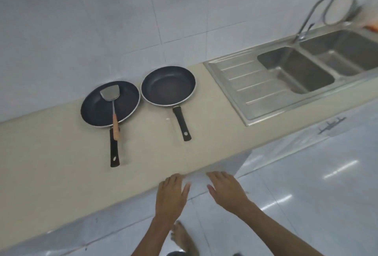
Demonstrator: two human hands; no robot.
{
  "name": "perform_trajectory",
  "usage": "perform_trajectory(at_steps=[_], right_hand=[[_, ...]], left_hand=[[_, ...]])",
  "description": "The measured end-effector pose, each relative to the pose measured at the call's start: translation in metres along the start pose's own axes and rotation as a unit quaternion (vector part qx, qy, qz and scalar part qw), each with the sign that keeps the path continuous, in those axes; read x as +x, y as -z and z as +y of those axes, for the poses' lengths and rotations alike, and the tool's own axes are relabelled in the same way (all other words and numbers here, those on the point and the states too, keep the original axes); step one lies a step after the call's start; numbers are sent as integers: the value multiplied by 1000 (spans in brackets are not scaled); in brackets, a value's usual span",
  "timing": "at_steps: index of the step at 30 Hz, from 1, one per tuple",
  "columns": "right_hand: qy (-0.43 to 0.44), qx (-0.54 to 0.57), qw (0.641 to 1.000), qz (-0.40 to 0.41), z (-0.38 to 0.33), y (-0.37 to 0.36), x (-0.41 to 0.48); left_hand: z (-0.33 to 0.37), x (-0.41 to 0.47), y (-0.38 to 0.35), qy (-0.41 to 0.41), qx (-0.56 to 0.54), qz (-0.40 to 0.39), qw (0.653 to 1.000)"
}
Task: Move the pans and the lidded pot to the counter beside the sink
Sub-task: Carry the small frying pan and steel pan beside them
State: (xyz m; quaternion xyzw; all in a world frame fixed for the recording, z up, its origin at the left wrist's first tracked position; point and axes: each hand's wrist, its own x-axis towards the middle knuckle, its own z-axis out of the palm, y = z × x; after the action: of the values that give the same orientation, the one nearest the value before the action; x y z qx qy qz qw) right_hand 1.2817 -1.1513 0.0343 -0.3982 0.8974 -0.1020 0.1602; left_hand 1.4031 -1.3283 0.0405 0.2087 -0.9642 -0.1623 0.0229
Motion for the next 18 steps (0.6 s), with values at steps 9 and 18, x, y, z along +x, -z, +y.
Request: perform_trajectory(at_steps=[9,18], right_hand=[[-165,-56,980,92,173,57,-170],[-364,-46,920,137,337,138,-273]], left_hand=[[237,9,-58,-241,60,-82,965],[486,64,-97,-404,38,-90,910]])
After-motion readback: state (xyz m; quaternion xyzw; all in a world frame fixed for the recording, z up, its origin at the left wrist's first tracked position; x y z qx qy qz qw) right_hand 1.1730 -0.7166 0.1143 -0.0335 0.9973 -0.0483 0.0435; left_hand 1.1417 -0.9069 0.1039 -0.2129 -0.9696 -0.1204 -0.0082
